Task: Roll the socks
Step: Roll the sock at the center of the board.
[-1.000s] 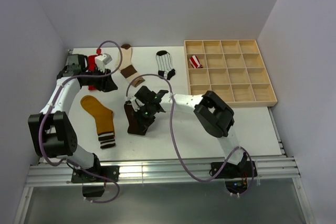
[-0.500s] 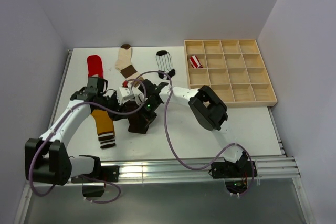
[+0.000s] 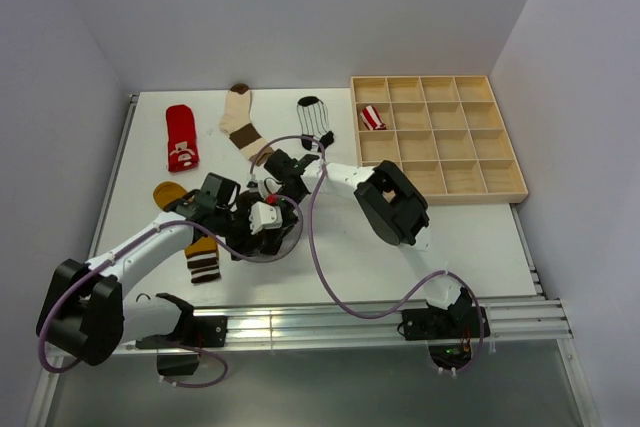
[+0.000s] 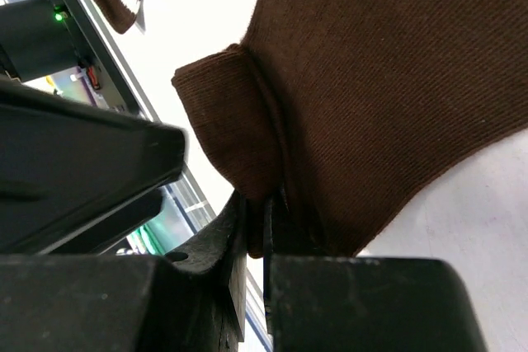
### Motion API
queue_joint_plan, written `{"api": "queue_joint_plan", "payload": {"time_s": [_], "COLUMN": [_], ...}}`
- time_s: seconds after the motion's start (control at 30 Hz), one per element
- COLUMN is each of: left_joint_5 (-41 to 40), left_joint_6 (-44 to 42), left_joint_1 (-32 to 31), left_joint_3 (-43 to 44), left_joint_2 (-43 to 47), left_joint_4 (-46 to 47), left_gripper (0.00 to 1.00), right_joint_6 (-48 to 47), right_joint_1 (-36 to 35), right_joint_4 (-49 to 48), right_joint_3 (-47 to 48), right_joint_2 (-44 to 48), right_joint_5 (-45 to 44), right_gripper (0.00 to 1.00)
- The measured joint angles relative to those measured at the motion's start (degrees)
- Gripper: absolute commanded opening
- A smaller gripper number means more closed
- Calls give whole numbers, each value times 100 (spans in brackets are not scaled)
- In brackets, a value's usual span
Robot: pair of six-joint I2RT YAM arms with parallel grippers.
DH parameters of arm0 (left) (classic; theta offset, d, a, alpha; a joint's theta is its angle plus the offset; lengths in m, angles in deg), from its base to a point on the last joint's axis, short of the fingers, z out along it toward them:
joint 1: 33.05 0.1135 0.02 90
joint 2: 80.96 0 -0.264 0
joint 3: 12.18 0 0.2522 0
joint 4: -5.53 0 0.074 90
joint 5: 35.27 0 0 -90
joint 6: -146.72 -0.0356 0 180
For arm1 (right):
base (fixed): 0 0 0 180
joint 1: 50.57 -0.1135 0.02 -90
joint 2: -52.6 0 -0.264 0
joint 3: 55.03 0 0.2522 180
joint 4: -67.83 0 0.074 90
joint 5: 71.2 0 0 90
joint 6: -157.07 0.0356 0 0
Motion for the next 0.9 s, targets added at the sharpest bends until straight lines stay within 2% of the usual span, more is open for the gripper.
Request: {"api": "queue_joint_plan", "payload": {"time_s": [0.13, 0.33, 0.53, 0.77, 0.9], "left_joint_5": [-227, -619, -903, -953, -955], "left_joint_6": [2, 61, 149, 144, 149], "left_joint_1": [-125, -249, -391, -564, -623], "left_joint_3": [-236, -413, -511, -603, -603], "left_joint_2": [0, -46, -184, -181, -240], "left_joint_4": [297, 680, 977, 1038, 1027], "left_gripper": [72, 62, 60, 63, 59], "right_joint_6": [42, 57, 61, 61, 81], "right_joint_1": [15, 31, 42, 50, 79], "right_joint_4": [-2, -4, -15, -24, -59], "right_joint_3": [0, 0, -9, -17, -52], "right_joint_2": [-15, -22, -26, -26, -26], "right_joint_5": [33, 70, 87, 96, 138], "right_gripper": [1, 0, 0, 0, 0]}}
